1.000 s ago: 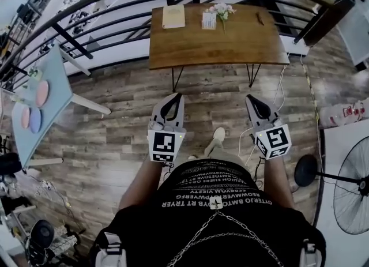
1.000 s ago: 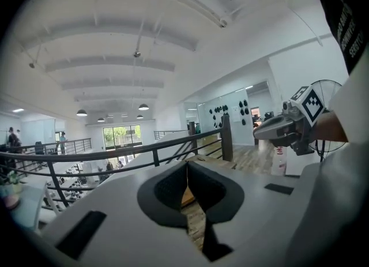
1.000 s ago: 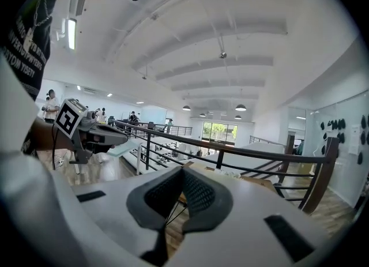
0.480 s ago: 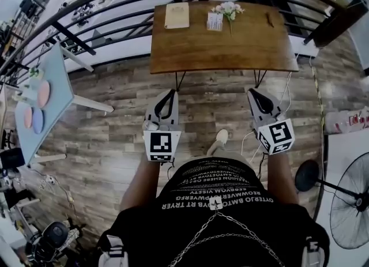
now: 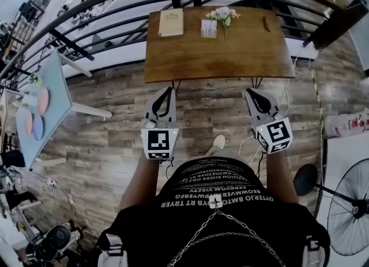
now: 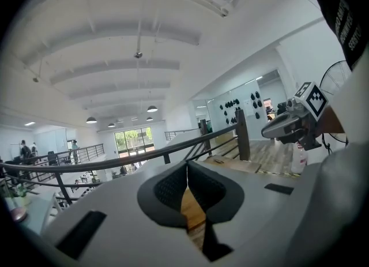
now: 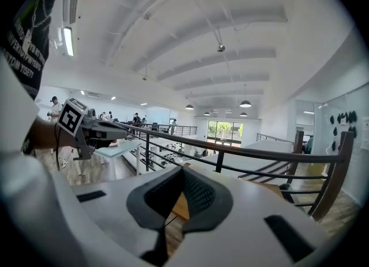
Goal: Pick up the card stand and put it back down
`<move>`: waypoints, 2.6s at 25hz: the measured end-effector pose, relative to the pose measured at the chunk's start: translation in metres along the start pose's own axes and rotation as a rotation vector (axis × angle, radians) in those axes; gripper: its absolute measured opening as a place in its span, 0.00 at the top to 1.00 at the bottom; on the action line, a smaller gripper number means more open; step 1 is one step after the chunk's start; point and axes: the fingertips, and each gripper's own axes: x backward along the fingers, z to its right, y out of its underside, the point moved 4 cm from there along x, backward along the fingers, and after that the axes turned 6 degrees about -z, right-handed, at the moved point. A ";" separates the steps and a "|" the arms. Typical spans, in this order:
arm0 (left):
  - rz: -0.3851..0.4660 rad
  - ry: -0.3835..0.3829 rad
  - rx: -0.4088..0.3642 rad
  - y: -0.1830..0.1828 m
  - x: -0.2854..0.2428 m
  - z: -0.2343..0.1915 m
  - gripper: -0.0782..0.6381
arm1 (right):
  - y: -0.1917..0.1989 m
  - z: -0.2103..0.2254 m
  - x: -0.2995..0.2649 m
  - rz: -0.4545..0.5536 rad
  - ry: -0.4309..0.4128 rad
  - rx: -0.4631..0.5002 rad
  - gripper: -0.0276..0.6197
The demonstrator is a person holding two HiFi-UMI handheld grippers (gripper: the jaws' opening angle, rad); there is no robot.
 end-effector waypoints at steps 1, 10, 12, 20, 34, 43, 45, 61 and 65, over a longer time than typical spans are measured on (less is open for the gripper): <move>0.001 -0.004 0.002 -0.004 -0.004 0.002 0.85 | -0.001 0.006 0.000 0.002 -0.001 0.000 0.93; -0.006 -0.035 -0.002 -0.026 -0.049 0.024 0.85 | -0.006 0.063 -0.016 0.021 -0.028 0.016 0.93; -0.012 -0.046 0.003 -0.030 -0.060 0.026 0.85 | -0.006 0.074 -0.024 0.017 -0.047 0.028 0.93; -0.029 -0.093 0.000 -0.032 -0.071 0.033 0.85 | -0.007 0.107 -0.046 0.024 -0.095 0.034 0.93; -0.102 -0.134 0.018 -0.008 -0.082 0.007 0.85 | 0.002 0.098 -0.083 -0.001 -0.132 0.023 0.93; -0.063 -0.058 -0.016 -0.032 -0.137 -0.022 0.85 | -0.016 0.115 -0.118 -0.022 -0.084 0.007 0.93; -0.055 -0.043 -0.020 -0.035 -0.152 -0.032 0.85 | -0.019 0.119 -0.129 -0.030 -0.072 0.006 0.93; -0.034 0.016 0.002 -0.041 -0.232 -0.112 0.85 | -0.059 0.125 -0.227 -0.067 -0.059 -0.005 0.93; -0.003 0.042 0.011 -0.047 -0.249 -0.133 0.85 | -0.076 0.126 -0.246 -0.067 -0.031 0.015 0.93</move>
